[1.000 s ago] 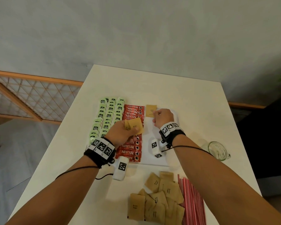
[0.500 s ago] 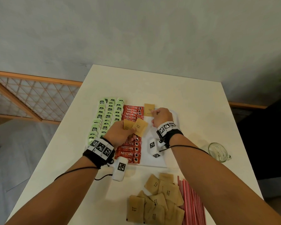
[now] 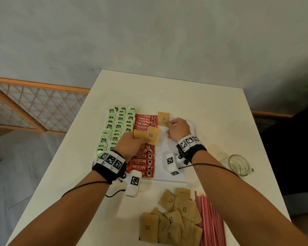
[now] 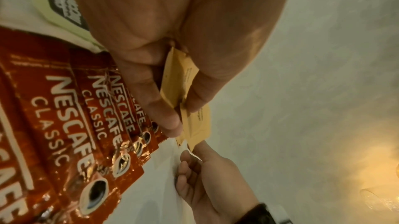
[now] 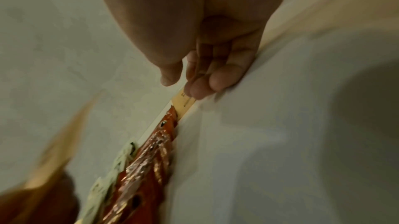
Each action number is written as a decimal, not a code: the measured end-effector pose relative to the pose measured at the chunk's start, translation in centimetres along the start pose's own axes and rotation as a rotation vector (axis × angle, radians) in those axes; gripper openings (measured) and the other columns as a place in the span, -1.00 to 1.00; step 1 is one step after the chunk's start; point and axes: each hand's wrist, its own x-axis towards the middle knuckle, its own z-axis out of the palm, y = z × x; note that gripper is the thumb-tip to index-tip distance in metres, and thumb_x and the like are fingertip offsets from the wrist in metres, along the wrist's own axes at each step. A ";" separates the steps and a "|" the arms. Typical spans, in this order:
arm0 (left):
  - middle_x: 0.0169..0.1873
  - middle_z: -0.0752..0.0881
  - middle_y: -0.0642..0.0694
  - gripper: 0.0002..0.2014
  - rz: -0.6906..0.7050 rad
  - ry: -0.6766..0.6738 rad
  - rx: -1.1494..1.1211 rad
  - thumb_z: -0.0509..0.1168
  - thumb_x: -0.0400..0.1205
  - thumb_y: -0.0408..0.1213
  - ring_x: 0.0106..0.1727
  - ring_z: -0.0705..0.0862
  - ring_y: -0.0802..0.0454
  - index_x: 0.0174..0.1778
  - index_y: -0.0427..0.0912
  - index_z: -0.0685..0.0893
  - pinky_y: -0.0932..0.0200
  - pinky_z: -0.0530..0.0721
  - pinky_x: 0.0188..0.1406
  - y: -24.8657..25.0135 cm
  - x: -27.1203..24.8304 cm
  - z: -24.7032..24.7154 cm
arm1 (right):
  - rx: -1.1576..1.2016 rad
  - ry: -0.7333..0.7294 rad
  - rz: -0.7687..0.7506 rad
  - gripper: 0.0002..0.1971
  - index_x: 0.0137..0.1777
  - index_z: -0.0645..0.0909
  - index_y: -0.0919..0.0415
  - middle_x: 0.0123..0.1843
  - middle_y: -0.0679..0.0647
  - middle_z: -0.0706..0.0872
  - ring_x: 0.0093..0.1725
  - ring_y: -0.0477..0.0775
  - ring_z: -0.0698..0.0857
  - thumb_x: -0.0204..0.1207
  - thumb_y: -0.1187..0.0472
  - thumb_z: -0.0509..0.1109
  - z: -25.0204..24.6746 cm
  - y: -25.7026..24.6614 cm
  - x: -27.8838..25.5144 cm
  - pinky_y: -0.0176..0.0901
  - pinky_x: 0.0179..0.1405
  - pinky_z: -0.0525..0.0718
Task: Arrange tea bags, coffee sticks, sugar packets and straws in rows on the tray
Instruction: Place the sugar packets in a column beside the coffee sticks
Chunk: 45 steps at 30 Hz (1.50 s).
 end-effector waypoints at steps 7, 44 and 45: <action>-0.03 0.81 -0.44 -0.86 0.013 0.000 -0.017 0.36 0.67 -0.47 -0.23 0.78 -0.12 0.11 -0.42 0.72 0.13 0.80 -0.24 0.0 0.2 0.2 | 0.118 -0.233 -0.127 -0.68 0.00 0.73 0.11 -0.19 0.01 0.78 -0.35 -0.08 0.69 0.74 -0.11 0.28 -0.4 0.9 -5.0 -0.17 -0.34 0.67; 0.03 0.82 -0.34 -0.81 0.021 -0.018 0.004 0.29 0.71 -0.45 -0.17 0.79 -0.11 0.22 -0.39 0.65 0.04 0.81 -0.14 0.3 -0.2 0.5 | -0.147 0.058 0.084 -0.75 -0.28 0.73 0.09 -0.38 0.05 0.79 -0.37 0.09 0.75 0.66 0.11 0.46 -3.0 1.2 3.0 0.12 -0.10 0.87; 0.03 0.82 -0.33 -0.82 0.023 -0.019 0.002 0.27 0.72 -0.45 -0.16 0.79 -0.12 0.22 -0.37 0.65 0.05 0.82 -0.15 0.3 -0.3 0.5 | -0.153 0.062 0.085 -0.72 -0.32 0.70 0.09 -0.39 0.05 0.79 -0.36 0.10 0.76 0.65 0.11 0.47 -3.0 1.3 3.1 0.13 -0.10 0.87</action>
